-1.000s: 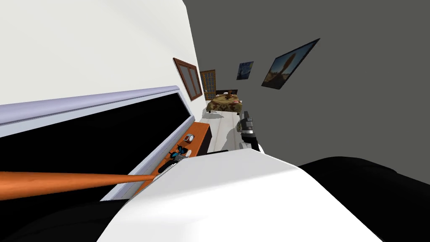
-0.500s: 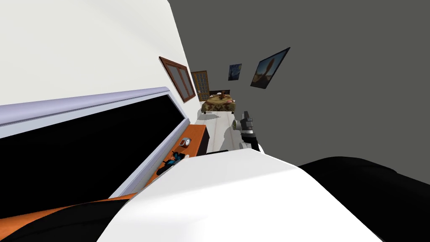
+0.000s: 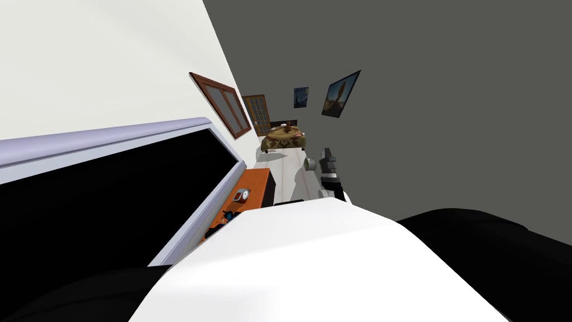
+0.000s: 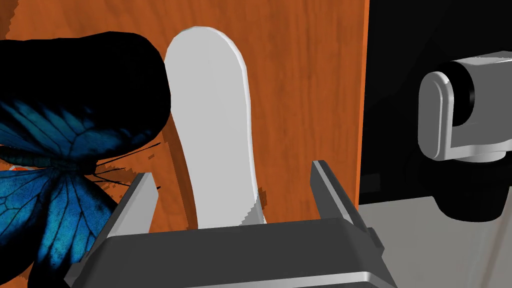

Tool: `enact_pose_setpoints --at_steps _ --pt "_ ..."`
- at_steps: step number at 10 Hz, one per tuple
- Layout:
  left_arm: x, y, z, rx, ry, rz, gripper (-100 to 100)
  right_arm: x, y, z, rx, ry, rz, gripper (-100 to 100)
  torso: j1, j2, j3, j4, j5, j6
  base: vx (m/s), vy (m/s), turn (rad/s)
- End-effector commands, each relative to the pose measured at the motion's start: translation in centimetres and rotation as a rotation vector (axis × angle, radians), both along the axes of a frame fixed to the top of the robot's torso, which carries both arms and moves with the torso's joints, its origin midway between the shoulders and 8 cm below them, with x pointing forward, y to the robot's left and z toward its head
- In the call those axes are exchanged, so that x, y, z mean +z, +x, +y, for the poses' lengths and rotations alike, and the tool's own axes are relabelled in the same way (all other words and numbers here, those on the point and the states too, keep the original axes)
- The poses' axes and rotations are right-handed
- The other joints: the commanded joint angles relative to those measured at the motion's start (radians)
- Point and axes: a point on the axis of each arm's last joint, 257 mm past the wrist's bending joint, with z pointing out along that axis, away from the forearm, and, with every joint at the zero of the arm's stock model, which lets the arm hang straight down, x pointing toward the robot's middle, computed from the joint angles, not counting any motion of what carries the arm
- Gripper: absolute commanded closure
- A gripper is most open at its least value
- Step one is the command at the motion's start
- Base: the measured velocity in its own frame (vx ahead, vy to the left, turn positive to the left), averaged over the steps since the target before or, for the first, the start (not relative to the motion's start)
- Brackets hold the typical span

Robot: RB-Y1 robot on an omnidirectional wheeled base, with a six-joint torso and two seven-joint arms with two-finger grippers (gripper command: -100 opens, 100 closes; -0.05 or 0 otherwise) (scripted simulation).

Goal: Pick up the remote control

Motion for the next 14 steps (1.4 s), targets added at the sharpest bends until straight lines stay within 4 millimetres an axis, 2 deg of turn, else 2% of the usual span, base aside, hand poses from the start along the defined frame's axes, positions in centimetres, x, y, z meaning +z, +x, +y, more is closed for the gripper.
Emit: enact_pose_setpoints --at_steps 1,2,7,8,9,10,13,14 --pt "-0.6 -2.6 0.5 0.055 -0.040 0.062 -100 0.0 0.0 0.0 0.000 0.000 0.000 0 0.000 0.000 0.000 0.000 0.000 0.000 -0.001 0.041 -0.292" --pt "-0.6 -2.6 0.5 0.055 -0.040 0.062 -100 0.0 0.0 0.0 0.000 0.000 0.000 0 0.000 0.000 0.000 0.000 0.000 0.000 -0.002 0.032 -0.087" --pt "-1.6 -8.1 0.3 0.167 -0.120 0.197 -100 0.0 0.0 0.0 0.000 0.000 0.000 0 -0.001 0.000 0.000 0.000 0.000 -0.001 -0.005 0.029 -0.198" --pt "-1.5 -7.4 0.4 0.152 -0.108 0.178 -100 0.0 0.0 0.0 0.000 0.000 0.000 0 0.000 -0.001 0.000 0.000 0.000 -0.001 -0.001 0.020 -0.043" --pt "-1.5 -7.5 0.4 0.156 -0.112 0.183 0 0.0 0.0 0.0 0.000 0.000 0.000 0 -0.001 -0.001 0.000 0.000 0.000 -0.001 0.000 0.000 0.000" --pt "-2.3 -7.5 0.0 0.151 -0.111 0.180 -100 0.0 0.0 0.0 0.000 0.000 0.000 0 -0.002 -0.001 0.000 0.000 0.000 -0.001 0.006 0.020 0.032" --pt "-3.8 -7.4 -0.9 0.139 -0.111 0.178 -100 0.0 0.0 0.0 0.000 0.000 0.000 0 -0.001 -0.002 -0.001 0.000 0.000 -0.001 0.010 0.032 0.036" --pt "-3.5 -7.4 -0.7 0.142 -0.112 0.179 -100 0.0 0.0 0.0 0.000 0.000 0.000 0 0.004 -0.002 -0.001 0.000 0.004 -0.001 0.000 0.000 0.000"
